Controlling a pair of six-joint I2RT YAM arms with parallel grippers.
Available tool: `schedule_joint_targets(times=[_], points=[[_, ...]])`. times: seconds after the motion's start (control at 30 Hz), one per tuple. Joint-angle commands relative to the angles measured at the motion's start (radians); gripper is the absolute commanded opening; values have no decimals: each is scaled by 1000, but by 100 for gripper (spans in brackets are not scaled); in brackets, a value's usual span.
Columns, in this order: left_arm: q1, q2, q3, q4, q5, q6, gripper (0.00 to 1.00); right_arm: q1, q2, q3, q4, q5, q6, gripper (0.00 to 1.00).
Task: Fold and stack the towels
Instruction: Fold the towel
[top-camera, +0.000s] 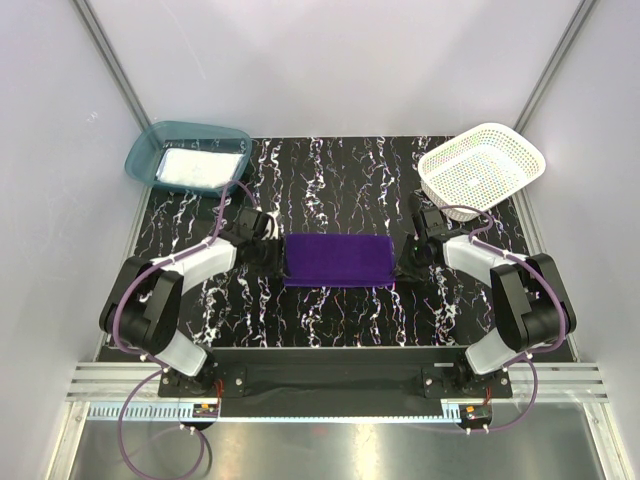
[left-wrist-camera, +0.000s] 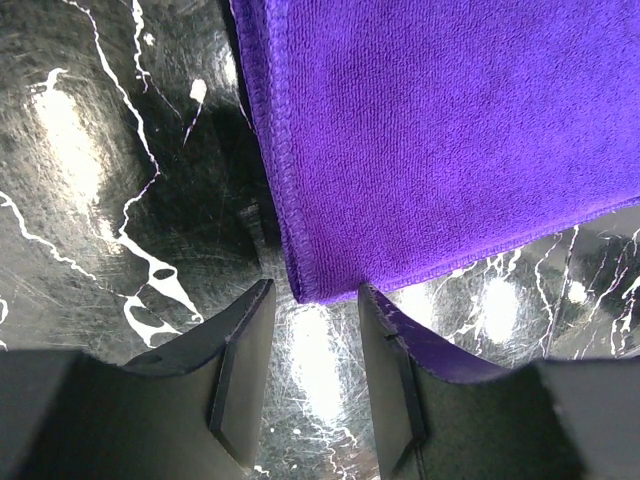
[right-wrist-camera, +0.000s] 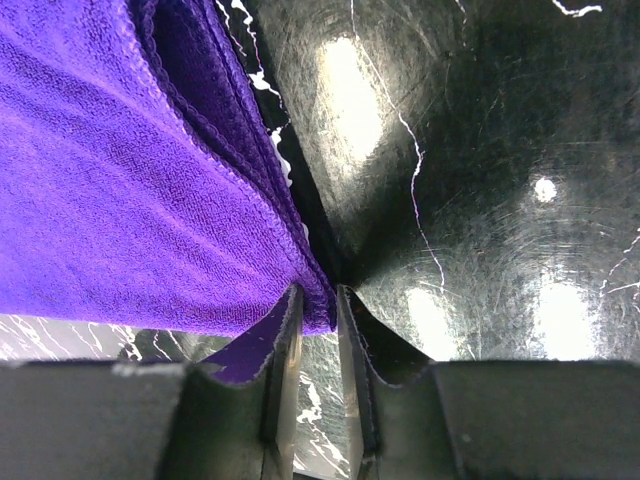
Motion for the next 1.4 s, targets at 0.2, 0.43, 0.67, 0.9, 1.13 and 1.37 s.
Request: schedule_joint_targets(times=[0.2,0.43,0.67,0.9,1.13,1.37], points=[[3,15,40,26,20,-3,14,9,-11,6,12,8,-8,8],[-2,-42,163,-130,14,31,0,8,-21,65,-51,31,-42,0],[-16,-165,25,-134,28,2,0,8,-51,54,-67,58,-51,0],[-13,-116,-116,-3,87,-33,0,8,-24,20,-28,53,-50,0],[-14,-127,-168,26,98,-30,6,8,-27,-10,-21,61,-61,0],[-13,-165,-133,-55,46,3,28,8,-34,-50,-11,59,-61,12]])
